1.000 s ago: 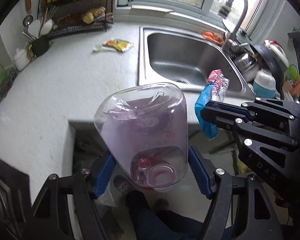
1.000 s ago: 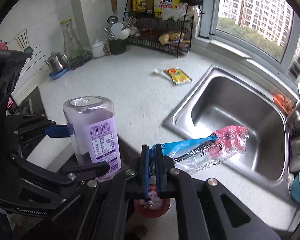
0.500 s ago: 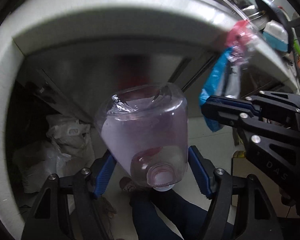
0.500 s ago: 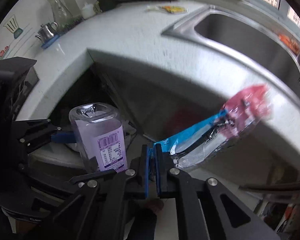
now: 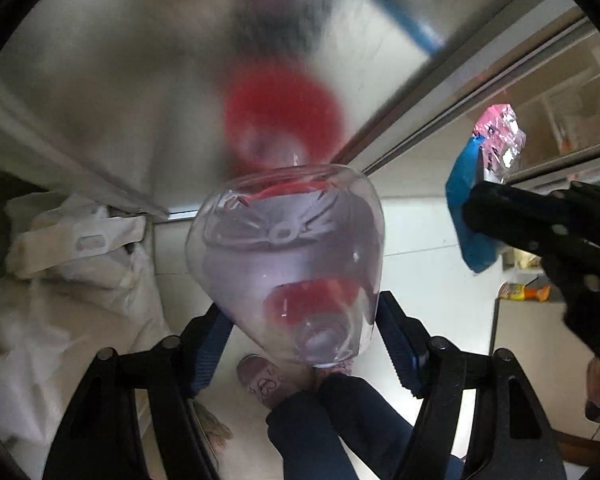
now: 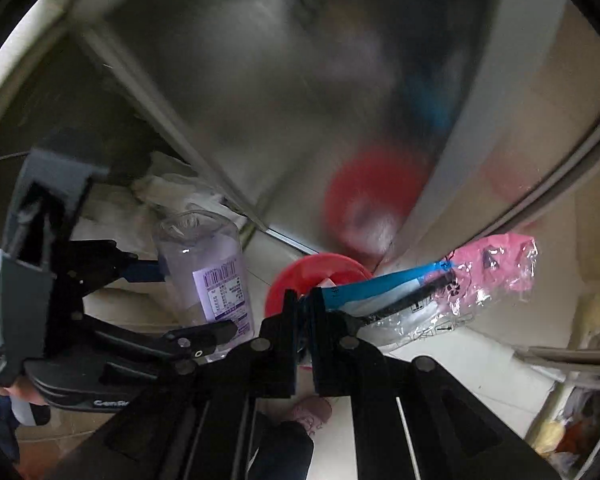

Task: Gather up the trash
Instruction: 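Carry the bottle and packet down over the red bucket, then open the left tool to drop the bottle while the right tool drops the packet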

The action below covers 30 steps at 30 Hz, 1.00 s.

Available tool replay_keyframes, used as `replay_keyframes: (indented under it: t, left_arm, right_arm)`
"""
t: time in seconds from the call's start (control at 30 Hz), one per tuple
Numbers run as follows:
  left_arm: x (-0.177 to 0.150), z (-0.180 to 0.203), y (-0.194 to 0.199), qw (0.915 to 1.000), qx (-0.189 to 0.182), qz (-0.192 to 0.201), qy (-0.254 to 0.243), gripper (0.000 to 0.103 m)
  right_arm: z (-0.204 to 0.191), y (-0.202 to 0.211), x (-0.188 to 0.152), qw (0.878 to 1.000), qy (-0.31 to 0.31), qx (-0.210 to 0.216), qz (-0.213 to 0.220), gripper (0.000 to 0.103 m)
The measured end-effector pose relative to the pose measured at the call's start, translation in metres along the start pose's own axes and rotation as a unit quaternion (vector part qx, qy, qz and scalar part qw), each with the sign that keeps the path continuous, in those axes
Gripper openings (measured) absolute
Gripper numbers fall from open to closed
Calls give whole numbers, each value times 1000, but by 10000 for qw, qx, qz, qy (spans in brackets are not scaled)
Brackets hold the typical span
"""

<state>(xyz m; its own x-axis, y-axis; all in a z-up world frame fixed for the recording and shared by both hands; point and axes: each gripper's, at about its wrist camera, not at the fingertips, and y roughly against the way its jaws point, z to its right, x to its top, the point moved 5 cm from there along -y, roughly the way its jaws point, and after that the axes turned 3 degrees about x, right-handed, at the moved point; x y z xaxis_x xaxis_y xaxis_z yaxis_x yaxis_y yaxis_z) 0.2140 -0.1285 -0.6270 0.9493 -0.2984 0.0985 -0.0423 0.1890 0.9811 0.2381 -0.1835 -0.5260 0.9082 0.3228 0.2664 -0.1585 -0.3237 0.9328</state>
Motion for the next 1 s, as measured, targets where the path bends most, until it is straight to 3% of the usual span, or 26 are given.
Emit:
replay_keyframes:
  t: [0.1,0.23,0.3,0.47,0.57,0.7,1.0]
  left_arm:
    - [3,1,-29,9999,-14,-30,-157,69]
    - [4,6,-35,9996,-60,91,-261,71]
    - [4,6,-34,9997,-92,55,-209,87]
    - [4,5,-13,9989,227,137,-382,89]
    - [2,0,3,9980,411,221,-434,103]
    - [-1,-16,11,9983,431,265,-298,103]
    - [-13,-50,-16,9970,756,132,-135,103]
  right_arm:
    - [18,-24,-8,9997,-236,48,-71,5]
    - [27,-42,-11,9993,-351,72,-139,5]
    - [29,-41,-14,9991,-383,79,-166,5]
    - [28,-23,-24,9986,-485,139,-145,5]
    - [19,-12,-35,9985,-452,280,-87,5]
    - [12,-14,-41,9978,-351,552,-128,5]
    - [-9,-74,-52,9941,-129,860,-649,5]
